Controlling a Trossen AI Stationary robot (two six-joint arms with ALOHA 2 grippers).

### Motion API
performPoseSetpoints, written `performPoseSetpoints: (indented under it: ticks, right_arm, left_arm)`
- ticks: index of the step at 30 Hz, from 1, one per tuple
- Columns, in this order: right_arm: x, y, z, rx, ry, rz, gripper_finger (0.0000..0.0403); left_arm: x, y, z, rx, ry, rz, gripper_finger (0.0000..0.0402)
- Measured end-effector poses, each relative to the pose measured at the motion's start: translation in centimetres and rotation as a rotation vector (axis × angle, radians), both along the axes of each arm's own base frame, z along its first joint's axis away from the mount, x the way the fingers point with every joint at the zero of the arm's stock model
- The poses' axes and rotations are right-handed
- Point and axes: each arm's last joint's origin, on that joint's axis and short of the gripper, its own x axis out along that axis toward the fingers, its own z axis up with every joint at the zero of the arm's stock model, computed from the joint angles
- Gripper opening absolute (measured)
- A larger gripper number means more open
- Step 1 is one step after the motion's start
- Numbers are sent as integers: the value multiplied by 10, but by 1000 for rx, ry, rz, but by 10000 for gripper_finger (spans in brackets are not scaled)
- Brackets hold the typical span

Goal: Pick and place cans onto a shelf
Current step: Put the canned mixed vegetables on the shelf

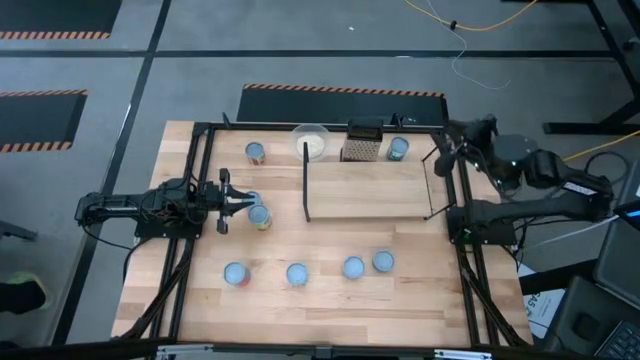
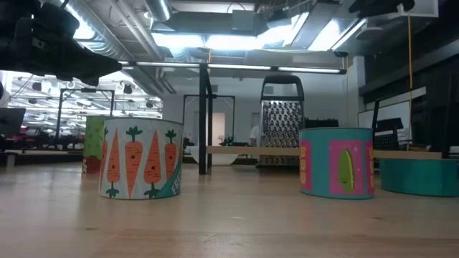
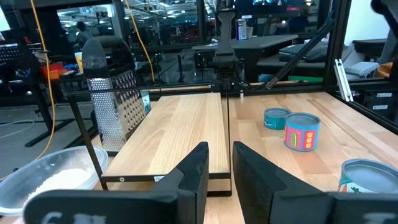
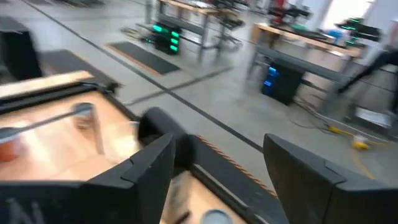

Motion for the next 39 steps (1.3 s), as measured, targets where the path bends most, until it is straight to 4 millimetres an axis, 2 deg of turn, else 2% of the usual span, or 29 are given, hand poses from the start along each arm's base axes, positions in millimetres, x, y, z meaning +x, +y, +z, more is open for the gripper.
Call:
performPoseSetpoints:
  ticks: [5,10,14,22,29,39]
  right_arm:
    - [4,-15,11,7,85,-62,248]
    - [17,-35,9,112,151,-28,248]
    - [33,-57,-6,241,238,28,248]
    - [60,-96,-52,511,509,124,248]
    - [82,-117,-86,554,766,225,248]
    - [105,-135,-124,590,973,345,248]
  left_arm:
    - [0,0,0,0,0,0,66]
    - [0,0,0,0,0,0,66]
    - [0,0,0,0,1,0,66]
    - [0,0,0,0,0,0,66]
    - [0,0,0,0,0,0,66]
    - [0,0,0,0,0,0,66]
